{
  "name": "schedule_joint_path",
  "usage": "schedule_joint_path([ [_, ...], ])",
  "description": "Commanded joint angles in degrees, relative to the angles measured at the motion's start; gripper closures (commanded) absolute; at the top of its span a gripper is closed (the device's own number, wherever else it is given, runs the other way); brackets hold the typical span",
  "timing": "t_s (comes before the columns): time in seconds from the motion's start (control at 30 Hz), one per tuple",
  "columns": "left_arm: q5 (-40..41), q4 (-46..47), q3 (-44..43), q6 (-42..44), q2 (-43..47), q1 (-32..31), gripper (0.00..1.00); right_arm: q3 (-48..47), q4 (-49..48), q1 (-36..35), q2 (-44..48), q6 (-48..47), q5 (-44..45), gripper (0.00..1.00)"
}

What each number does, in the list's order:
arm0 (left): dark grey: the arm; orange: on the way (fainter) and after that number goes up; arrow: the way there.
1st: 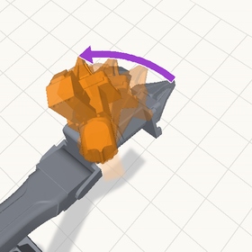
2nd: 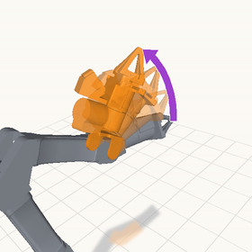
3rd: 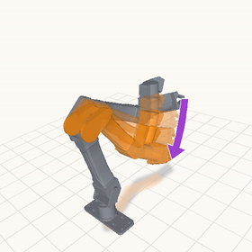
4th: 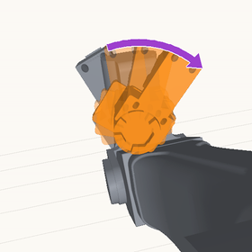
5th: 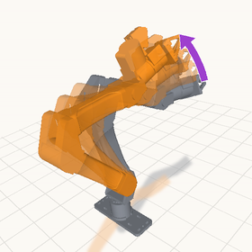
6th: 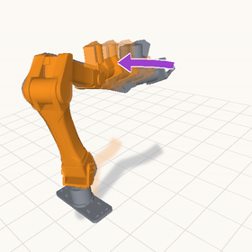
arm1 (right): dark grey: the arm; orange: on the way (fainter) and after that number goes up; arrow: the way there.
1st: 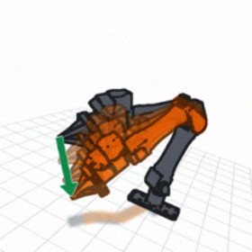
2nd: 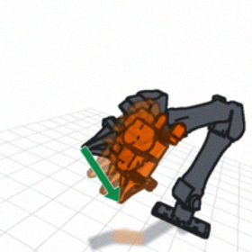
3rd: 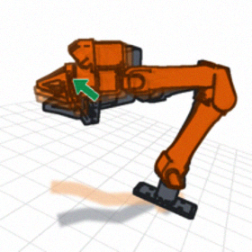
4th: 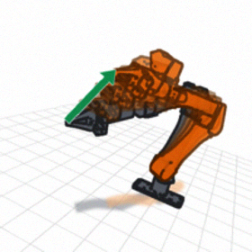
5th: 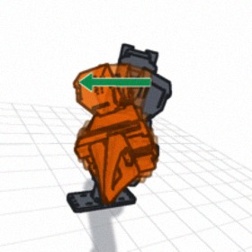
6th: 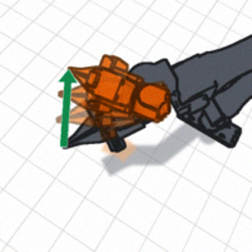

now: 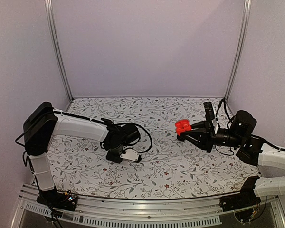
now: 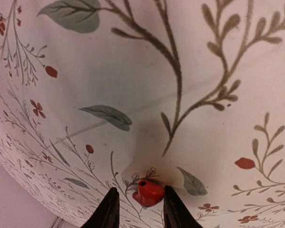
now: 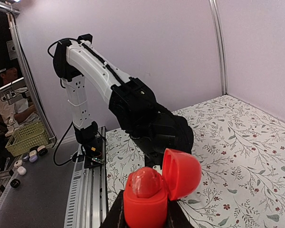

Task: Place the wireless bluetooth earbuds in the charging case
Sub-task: Pick up the left earbud from the center of the board.

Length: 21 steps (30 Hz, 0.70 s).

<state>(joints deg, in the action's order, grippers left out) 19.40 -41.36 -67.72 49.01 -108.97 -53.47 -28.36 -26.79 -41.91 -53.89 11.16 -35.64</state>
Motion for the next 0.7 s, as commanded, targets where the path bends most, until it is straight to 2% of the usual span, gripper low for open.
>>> schedule_joint_path([
  [0.0,0.5,0.4,-1.5,1.0,-2.6,1.1,0.70,1.1,-0.1,0.6,1.6,0.2,0.2,1.00],
  [0.67,-2.2,-0.9,-3.6,-0.3,-5.0,1.3,0.83,1.2,0.6,0.8,2.3,-0.1,0.3,1.00],
])
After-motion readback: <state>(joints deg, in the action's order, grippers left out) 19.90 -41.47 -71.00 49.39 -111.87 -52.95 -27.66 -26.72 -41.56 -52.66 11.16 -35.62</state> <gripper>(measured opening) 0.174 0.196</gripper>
